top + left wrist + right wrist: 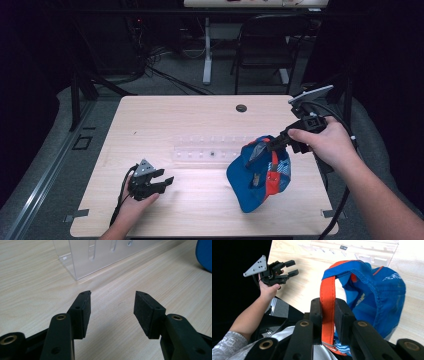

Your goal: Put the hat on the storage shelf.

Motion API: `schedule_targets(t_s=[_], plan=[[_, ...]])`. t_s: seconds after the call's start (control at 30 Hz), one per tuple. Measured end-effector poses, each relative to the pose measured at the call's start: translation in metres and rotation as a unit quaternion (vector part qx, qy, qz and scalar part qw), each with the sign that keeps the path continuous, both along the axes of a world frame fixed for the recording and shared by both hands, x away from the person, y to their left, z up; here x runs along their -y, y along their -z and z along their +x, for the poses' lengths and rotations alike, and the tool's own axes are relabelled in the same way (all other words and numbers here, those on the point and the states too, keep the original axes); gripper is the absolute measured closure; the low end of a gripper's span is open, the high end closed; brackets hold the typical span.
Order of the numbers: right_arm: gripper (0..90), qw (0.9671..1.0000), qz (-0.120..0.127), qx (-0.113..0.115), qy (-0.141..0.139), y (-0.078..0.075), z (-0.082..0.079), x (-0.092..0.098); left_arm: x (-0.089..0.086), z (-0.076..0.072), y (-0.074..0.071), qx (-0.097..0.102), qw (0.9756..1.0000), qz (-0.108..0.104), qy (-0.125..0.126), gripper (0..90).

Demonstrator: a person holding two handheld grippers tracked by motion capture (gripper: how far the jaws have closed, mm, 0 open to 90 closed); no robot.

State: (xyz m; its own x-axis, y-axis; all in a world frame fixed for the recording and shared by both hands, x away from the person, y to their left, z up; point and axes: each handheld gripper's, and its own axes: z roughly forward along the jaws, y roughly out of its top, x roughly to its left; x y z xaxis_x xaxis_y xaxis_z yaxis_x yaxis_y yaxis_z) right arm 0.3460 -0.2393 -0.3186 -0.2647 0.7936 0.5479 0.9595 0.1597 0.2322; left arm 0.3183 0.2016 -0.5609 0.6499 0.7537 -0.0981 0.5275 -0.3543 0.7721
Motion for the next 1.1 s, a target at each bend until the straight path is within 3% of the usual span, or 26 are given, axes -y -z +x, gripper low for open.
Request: schedule_targets(t_s=[0.37, 0.5, 0.87, 0.97, 1.1], plan=[[77.7, 0.9998, 0.01, 0.006, 0.017, -0.013, 0.002, 0.012, 0.001, 0.0, 0.001, 0.001, 1.0, 0.002, 0.002, 48.5], [77.7, 0.9994, 0.025, 0.007, 0.023, -0.016, 0.006, 0.013, 0.002, 0.0, 0.001, -0.002, 1.0, 0.002, 0.002, 48.5], [77.7, 0.9987, 0.049, -0.001, 0.014, -0.022, 0.018, -0.003, 0.003, 0.0, 0.002, 0.0, 1.0, 0.004, 0.0, 48.1], [77.7, 0.9982, 0.059, -0.001, 0.008, -0.027, 0.023, -0.006, 0.003, 0.0, 0.001, -0.007, 0.9999, 0.005, 0.009, 47.9], [77.7, 0.9977, 0.066, 0.009, 0.004, -0.035, 0.029, -0.012, 0.004, 0.0, 0.001, -0.007, 0.9999, 0.009, 0.012, 47.6]])
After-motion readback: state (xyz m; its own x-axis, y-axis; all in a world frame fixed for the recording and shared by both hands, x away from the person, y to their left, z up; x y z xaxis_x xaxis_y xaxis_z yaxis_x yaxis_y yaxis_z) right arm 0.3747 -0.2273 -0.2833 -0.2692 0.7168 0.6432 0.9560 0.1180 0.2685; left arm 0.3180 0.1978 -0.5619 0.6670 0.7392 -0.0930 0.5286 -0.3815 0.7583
